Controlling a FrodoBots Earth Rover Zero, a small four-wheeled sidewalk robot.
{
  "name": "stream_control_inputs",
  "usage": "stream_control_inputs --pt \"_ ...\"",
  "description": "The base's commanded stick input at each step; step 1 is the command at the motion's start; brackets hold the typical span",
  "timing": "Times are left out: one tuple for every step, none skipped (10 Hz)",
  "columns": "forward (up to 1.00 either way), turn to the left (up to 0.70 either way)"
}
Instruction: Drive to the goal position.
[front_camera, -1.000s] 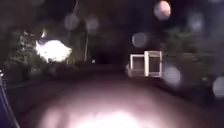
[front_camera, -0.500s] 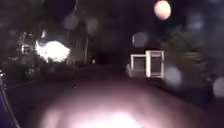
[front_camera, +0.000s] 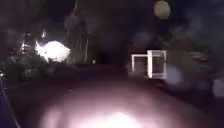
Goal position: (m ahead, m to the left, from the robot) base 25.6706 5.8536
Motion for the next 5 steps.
stream_control_inputs --pt "0.50 0.00" --pt "0.50 0.00" --pt "0.50 0.00" --pt "0.50 0.00" --pt "0.50 0.00"
